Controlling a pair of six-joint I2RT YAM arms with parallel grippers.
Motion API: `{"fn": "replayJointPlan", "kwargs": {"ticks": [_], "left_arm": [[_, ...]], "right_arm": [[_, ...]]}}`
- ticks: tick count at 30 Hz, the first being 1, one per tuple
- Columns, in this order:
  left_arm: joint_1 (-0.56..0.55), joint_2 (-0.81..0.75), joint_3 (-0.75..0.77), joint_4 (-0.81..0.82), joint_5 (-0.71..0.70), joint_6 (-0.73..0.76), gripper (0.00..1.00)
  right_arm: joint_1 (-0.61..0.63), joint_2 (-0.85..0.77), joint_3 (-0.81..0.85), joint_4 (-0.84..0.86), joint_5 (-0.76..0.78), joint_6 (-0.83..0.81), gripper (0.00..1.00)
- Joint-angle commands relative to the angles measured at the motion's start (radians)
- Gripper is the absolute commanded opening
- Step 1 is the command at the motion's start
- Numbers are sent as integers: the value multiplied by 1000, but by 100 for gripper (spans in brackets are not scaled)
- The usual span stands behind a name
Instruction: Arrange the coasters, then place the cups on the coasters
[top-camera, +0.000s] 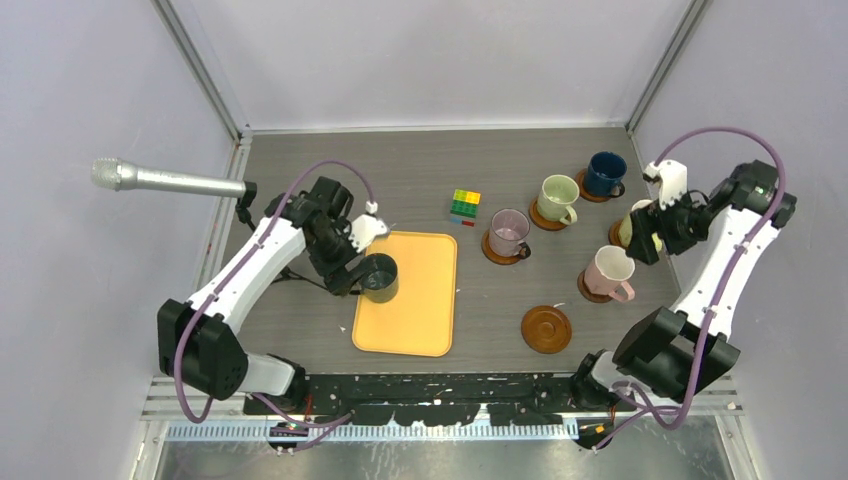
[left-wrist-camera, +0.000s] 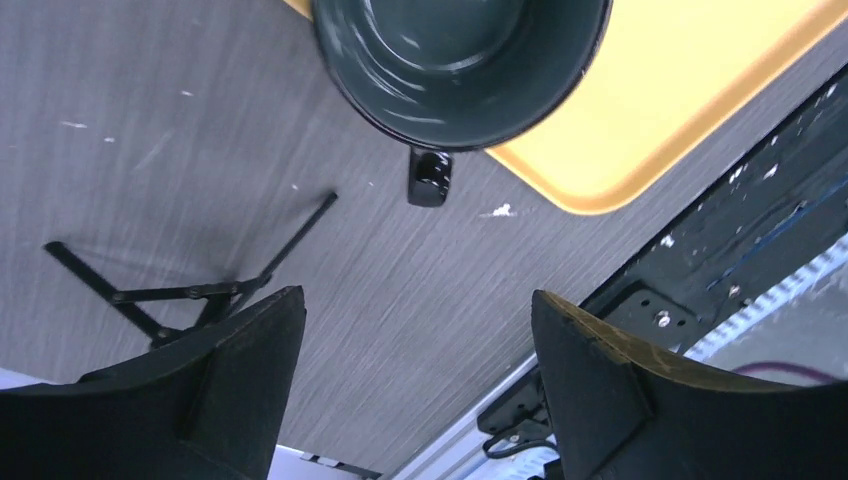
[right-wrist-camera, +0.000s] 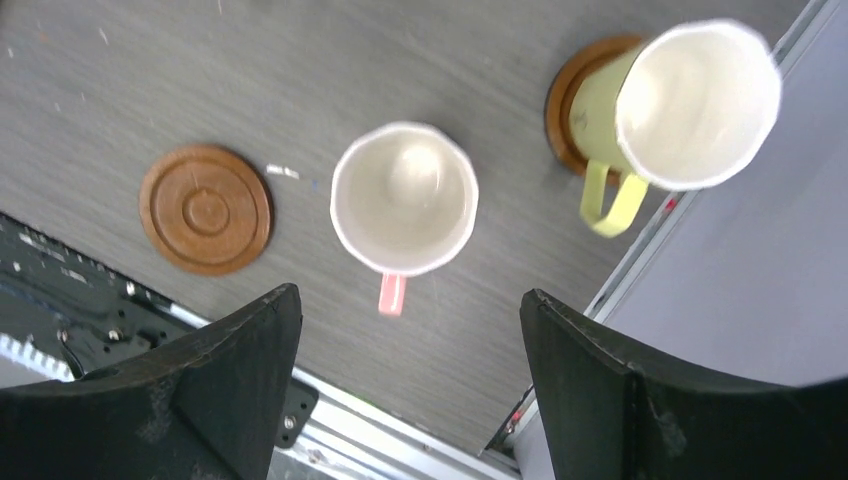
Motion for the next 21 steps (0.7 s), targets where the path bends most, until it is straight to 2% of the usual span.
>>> {"fn": "replayJointPlan", "kwargs": {"ticks": [1,4,10,14,18,21], "left_arm": [[0,-10,-66,19,3,170,83],[0,7,-97,64,27,188,81],[-1,20,-172,164,102,212,67],[-25,23,-212,230,159,177,57],[-94,20,-248,303,152,92,41],[-159,21,-248,349,148,11,36]], "right_arm": [[98,-2,110,108,-23,291,85],[168,29,195,146,-19,424,85],[229,71,298,203,-35,604,85],[240,65,295,232,-28,635,85],[240,53,285,233,-20,646,85],[241,36,276,232,-14,656,85]]}}
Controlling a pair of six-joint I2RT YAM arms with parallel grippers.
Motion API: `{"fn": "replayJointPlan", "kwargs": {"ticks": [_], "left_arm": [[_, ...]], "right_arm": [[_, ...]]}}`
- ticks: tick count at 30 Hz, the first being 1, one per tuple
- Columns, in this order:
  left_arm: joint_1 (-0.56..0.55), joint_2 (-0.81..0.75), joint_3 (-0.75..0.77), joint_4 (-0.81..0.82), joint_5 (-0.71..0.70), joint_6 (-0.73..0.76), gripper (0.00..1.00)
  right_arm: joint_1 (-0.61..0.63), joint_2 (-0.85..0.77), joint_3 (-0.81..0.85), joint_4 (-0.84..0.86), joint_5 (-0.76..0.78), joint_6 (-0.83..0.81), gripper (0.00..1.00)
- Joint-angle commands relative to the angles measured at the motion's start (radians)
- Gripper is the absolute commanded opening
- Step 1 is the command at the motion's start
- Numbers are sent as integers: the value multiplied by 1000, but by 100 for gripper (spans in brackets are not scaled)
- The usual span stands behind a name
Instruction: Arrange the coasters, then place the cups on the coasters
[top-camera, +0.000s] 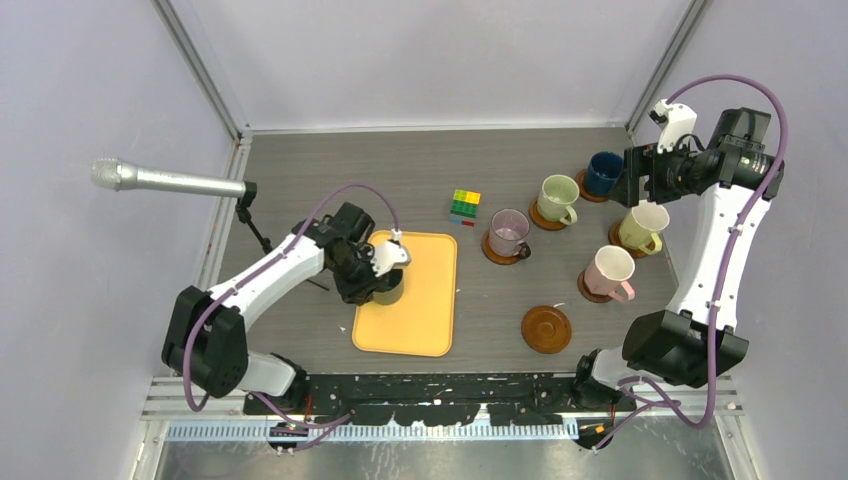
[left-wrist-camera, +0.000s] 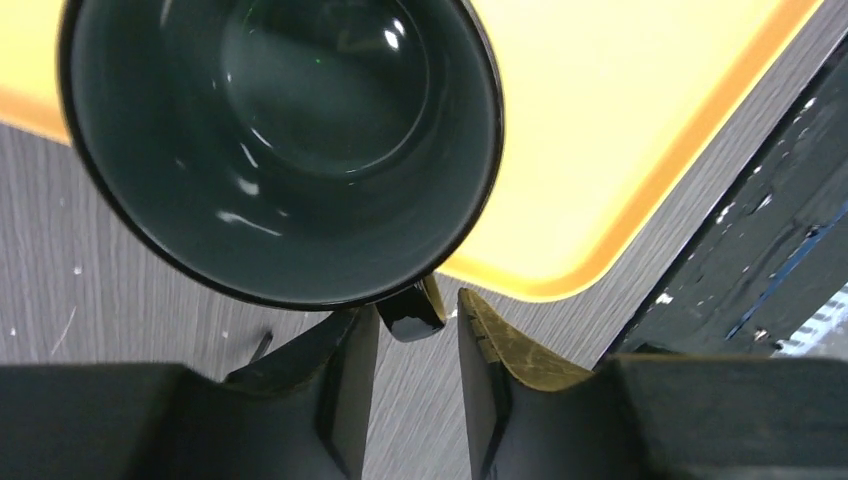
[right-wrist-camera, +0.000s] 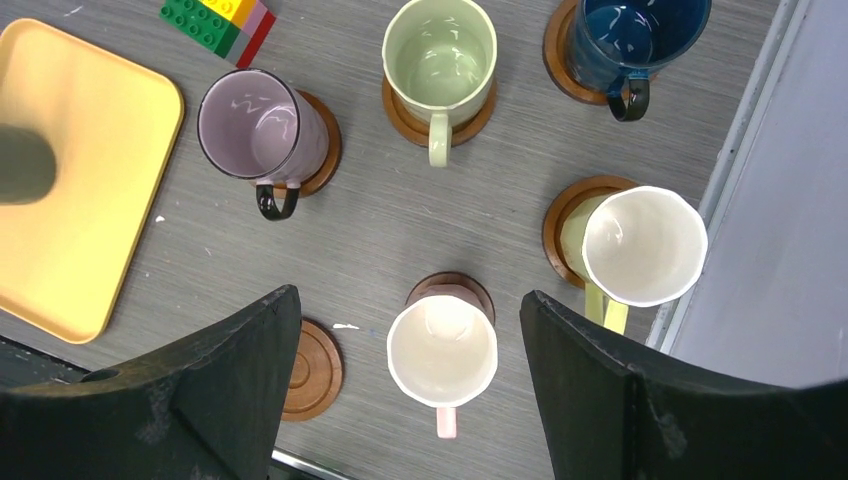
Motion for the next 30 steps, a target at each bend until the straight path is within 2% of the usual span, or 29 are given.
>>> {"fn": "replayJointPlan", "kwargs": {"ticks": [1,6,10,13,17,20,23,26,30], "left_arm": [[-90,6,5,127,38,-147,34],[-141,79,51,204,-10,-446,24],[-141,140,79,264,-133,-681,14],[-139,140,77,301,-230,-740,7],[-144,102,58,359,-234,-782,7],[-175,103,89,339,-253,-803,17],[-196,116,128,273,-248,-848,38],[-206,110,139,247,-189,-876,45],[-270,106,147,293,-158,-871,54]], "right_arm": [[4,-41,10,29,1,51,85],[11,-54,1,28,3,77,85],[23,-50,10,30,4,95,85],[36,-48,25,27,4,99,85],[62,-45,31,27,4,111,85],[97,-43,30,36,11,126,85],[141,-38,26,48,21,150,85],[187,-31,23,57,24,177,85],[251,-32,0,76,35,201,85]]}}
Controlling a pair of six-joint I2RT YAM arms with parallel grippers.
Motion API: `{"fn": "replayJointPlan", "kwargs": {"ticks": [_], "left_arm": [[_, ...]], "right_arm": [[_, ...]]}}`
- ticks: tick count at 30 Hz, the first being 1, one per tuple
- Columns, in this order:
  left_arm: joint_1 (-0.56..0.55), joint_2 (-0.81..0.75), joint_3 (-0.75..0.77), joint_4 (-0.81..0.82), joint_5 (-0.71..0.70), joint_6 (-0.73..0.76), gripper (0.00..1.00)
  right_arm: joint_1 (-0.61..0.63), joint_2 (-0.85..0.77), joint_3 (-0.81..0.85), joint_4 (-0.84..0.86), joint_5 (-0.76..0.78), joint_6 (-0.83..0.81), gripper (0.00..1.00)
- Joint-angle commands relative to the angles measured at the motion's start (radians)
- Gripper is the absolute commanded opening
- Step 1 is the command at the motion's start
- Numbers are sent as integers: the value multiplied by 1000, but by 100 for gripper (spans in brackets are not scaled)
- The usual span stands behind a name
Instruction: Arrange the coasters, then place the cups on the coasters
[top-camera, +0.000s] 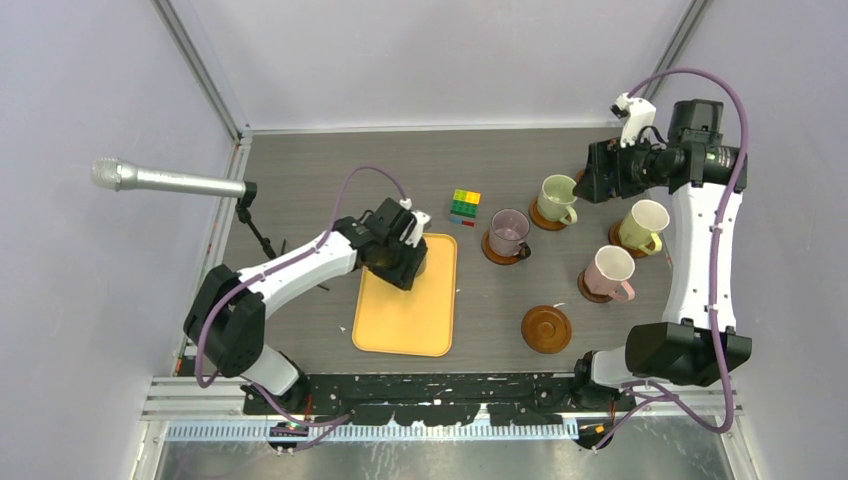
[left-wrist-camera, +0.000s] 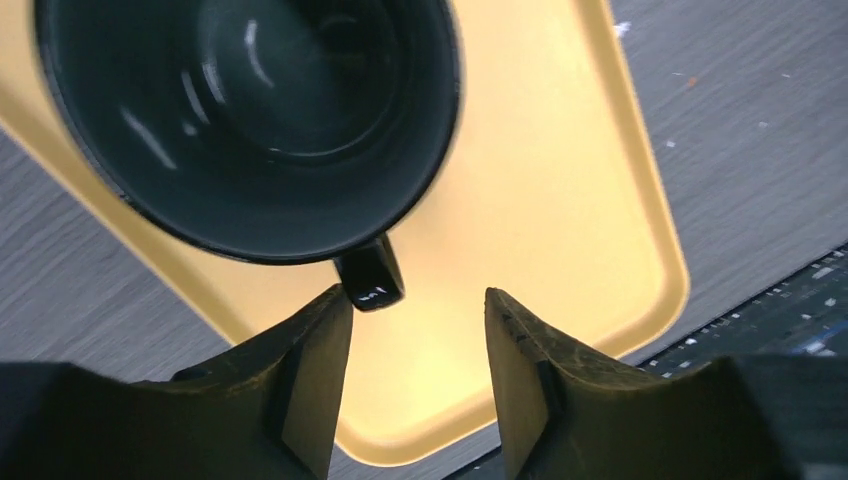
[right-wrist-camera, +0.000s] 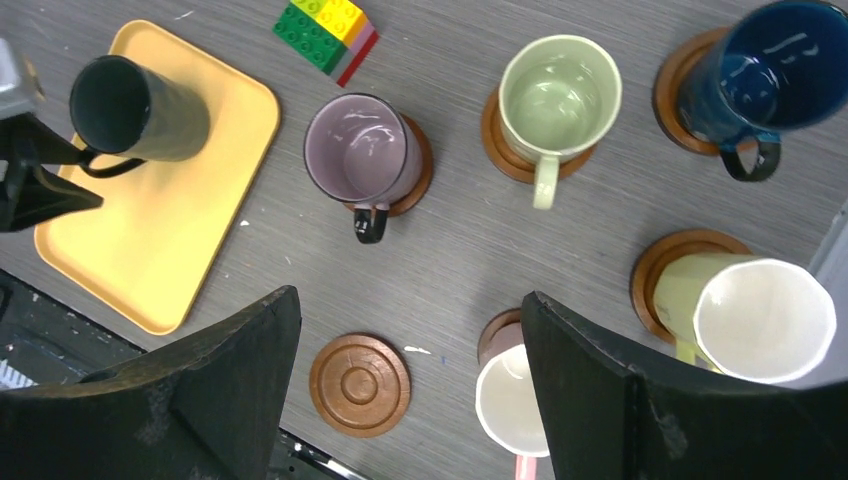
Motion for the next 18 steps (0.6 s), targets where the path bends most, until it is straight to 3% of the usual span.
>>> {"fn": "replayJointPlan", "kwargs": {"ticks": [1,12,16,18], "left_arm": [[-70,-19,44,53,49,-28,56],[-112,146,152,256,89,-50,62],[-100,78,174,278,128,7,70],[-60,-10,133,290,163,12,78]], "right_arm": [[58,-17,-5,50,13,49,85],[116,-25,-63,65,23,87,85],[167,-27,-103,84,31,143,85],[216,-28,-133,104,49,182,84]]}}
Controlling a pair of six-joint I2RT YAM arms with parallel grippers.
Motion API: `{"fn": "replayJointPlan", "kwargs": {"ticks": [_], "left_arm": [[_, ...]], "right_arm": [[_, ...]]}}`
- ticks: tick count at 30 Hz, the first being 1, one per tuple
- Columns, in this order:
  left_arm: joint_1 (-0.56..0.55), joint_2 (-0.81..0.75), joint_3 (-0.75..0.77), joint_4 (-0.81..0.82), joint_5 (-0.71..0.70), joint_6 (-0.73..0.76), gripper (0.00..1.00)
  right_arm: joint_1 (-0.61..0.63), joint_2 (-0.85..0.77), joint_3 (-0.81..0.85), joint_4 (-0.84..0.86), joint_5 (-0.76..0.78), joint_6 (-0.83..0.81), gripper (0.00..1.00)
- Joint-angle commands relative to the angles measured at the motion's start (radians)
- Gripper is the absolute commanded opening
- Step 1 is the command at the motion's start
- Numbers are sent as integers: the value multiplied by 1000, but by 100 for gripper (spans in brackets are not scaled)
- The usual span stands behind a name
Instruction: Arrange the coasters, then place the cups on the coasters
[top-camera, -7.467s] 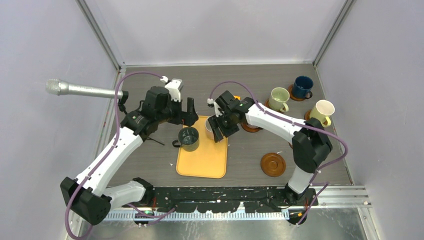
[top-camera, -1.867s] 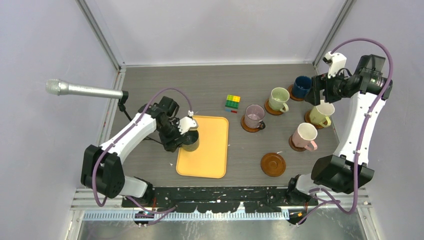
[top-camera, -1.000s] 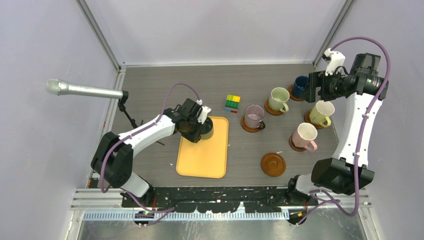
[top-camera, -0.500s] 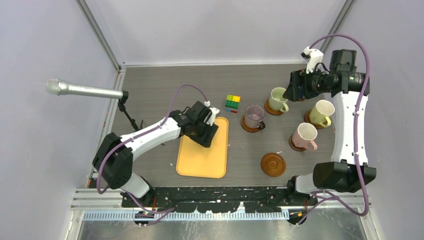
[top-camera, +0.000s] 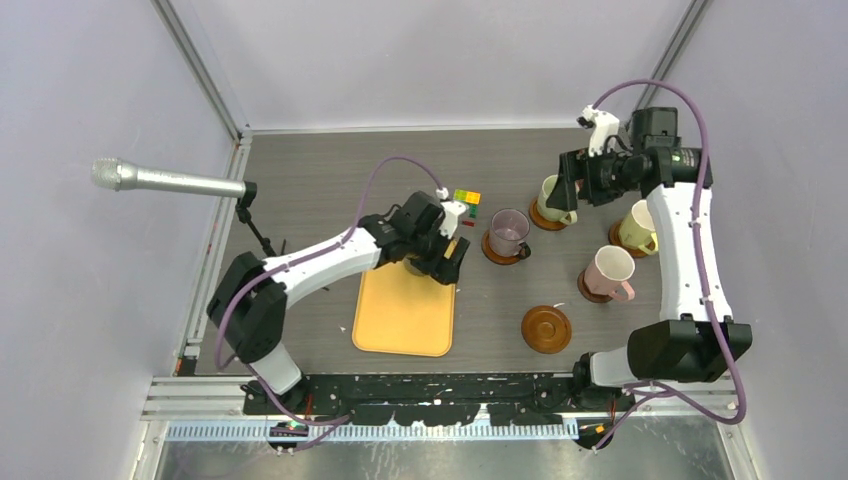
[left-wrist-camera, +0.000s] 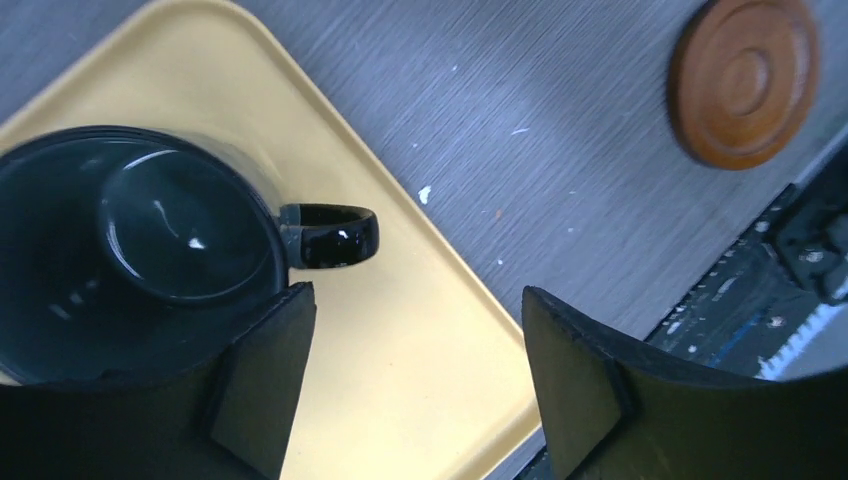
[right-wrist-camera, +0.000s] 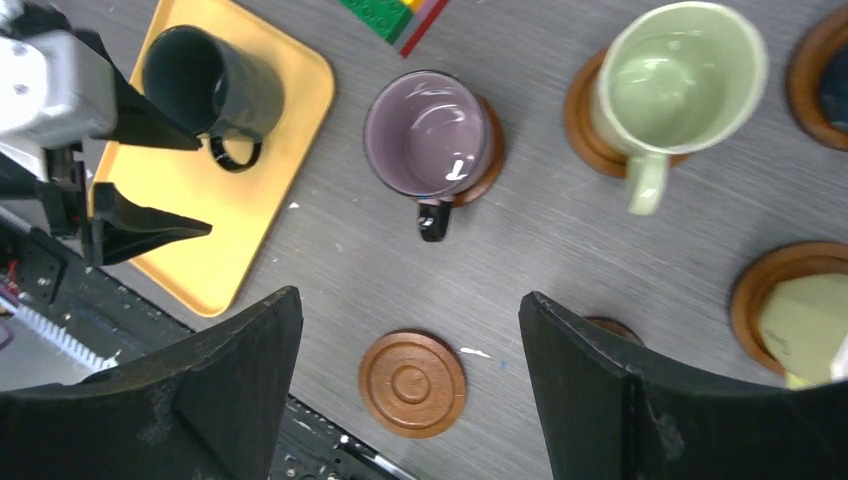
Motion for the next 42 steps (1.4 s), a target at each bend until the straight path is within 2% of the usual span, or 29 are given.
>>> {"fn": "replayJointPlan", "kwargs": {"ticks": [1,4,9,13,18,23,30,35,42], "left_arm": [[76,-189,-4,82,76,34,82],[156,-313,-3,8,89,48,87],[267,-425,2,-80,50,49,90],[303,-473,-5,-114,13,42,90],[325,-509,-31,-125,-13,43,90],[343,-534,-44,-128,-18,45,90],[348,-573,-63,-158,-17,79,90],[355,-580,-66,-153,-35,83,90],[376,-564,-38,-156,-51,77,90]], "right_arm": [[95,-29,-56,68,31,101,83],[217,-28,-103,115,67,152,82],[465,0,-194,226,152,225,79],[654,71,-242,344,281,265,77],[778,152,-276,463,376,288,74],[831,244,-266,524,378,310,73],[832,325,-193,465,340,329,73],[831,358,-189,419,339,317,70],[832,418,-190,487,394,278,62]]}}
